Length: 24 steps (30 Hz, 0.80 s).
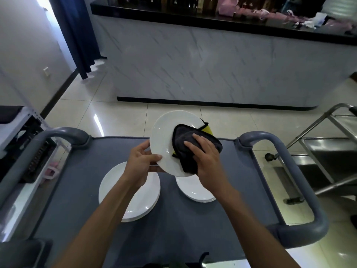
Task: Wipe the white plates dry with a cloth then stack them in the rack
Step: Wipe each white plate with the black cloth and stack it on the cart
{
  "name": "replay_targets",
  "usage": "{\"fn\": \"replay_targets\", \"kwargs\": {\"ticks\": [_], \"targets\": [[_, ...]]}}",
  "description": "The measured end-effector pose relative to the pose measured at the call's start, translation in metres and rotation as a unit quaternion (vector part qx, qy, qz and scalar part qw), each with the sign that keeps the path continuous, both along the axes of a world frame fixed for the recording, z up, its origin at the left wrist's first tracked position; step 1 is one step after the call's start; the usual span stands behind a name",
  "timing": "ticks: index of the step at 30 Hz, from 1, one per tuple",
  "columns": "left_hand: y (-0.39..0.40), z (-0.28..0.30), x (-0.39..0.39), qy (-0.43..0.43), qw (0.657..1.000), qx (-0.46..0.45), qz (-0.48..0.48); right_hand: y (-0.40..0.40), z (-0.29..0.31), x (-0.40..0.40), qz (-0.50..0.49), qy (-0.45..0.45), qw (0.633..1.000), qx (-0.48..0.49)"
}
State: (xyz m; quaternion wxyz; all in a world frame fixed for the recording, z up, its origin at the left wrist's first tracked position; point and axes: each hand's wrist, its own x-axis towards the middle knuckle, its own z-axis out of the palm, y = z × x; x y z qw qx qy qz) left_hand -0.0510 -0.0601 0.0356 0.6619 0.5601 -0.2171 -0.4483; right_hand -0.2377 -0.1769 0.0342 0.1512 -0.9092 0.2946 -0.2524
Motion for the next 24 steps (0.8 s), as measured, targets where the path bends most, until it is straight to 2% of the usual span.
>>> {"fn": "replay_targets", "kwargs": {"ticks": [4,12,17,24], "targets": [[0.006,-0.002,0.015,-0.001,1.0,0.003,-0.018,0.016,0.0,0.016,-0.024,-0.019,1.0,0.001],[0.013,-0.002,0.02,-0.042,0.994,0.014,-0.096,0.018,0.022,0.075,0.009,-0.043,0.998,-0.049],[0.013,-0.005,0.025,-0.013,0.997,0.015,-0.068,0.001,0.032,0.093,0.017,-0.029,0.996,-0.085],[0.013,-0.003,0.03,0.019,1.0,0.004,-0.008,-0.019,0.041,0.087,-0.06,-0.046,0.995,-0.069]]}}
